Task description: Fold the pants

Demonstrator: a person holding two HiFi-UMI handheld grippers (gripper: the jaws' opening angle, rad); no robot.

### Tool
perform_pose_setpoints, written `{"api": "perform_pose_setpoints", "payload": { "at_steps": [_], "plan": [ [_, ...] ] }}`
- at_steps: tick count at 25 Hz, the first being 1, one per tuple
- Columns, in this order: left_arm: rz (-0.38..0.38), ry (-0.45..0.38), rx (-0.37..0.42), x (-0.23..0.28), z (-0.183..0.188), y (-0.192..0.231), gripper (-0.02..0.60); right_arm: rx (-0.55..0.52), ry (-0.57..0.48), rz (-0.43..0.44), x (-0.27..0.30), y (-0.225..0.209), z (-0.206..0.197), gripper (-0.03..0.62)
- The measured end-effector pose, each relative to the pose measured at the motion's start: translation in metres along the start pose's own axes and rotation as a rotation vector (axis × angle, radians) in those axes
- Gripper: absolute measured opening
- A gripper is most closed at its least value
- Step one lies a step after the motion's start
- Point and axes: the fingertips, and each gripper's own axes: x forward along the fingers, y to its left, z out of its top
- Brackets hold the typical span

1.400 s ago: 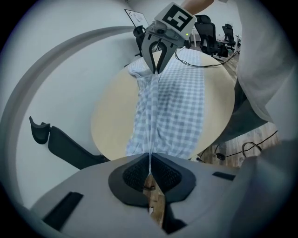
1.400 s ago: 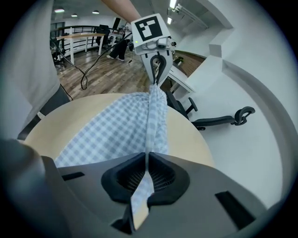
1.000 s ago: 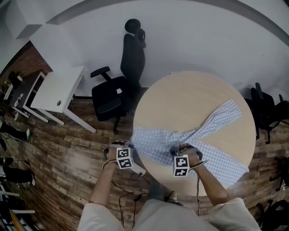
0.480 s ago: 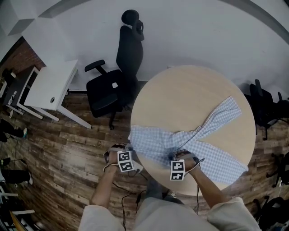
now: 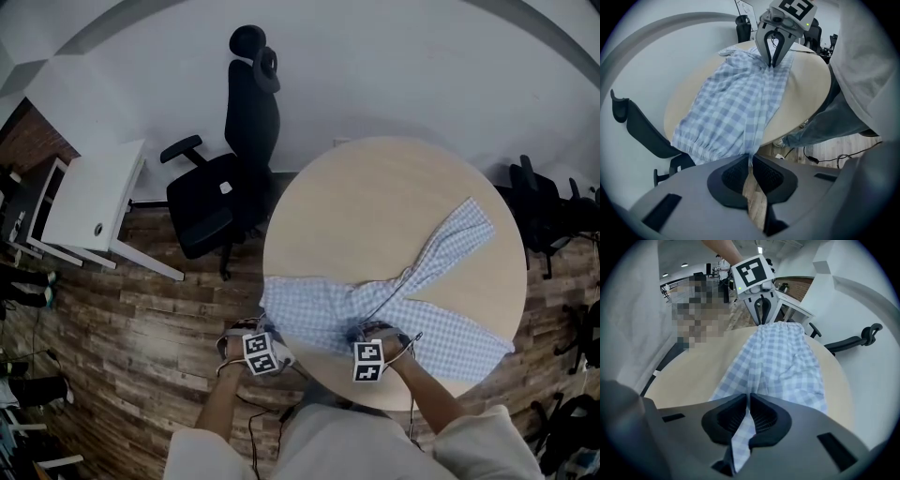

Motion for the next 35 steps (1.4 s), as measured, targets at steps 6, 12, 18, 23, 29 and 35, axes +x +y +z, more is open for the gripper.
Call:
{"api": "perform_pose_setpoints", "payload": {
  "at_steps": [6, 12, 18, 23, 29, 35],
  "plan": [
    [0.028, -0.006, -0.021, -0.013, 0.002, 0.001, 0.054, 0.059, -0.029, -0.026, -0.003, -0.009, -0.007, 0.09],
    [0.178, -0.015, -0.115, -0.061, 0.012, 0.002, 0.086, 0.083, -0.134, -0.2, -0.046, -0.022, -0.008, 0.15],
    [0.339, -0.131, -0.084, -0.115, 0.107, -0.02, 0.086, 0.127, -0.185, -0.378, -0.11, 0.009, -0.04, 0.061],
    [0.356, -0.237, 0.011, -0.126, 0.205, -0.066, 0.031, 0.231, -0.19, -0.465, -0.156, 0.055, -0.086, 0.029],
    [0.245, -0.601, -0.323, -0.154, 0.319, -0.091, 0.031, 0.836, -0.527, -0.52, -0.227, 0.074, -0.147, 0.028],
    [0.136, -0.871, -0.639, -0.178, 0.384, -0.103, 0.031, 1.232, -0.836, -0.583, -0.266, 0.082, -0.194, 0.028]
  ]
}}
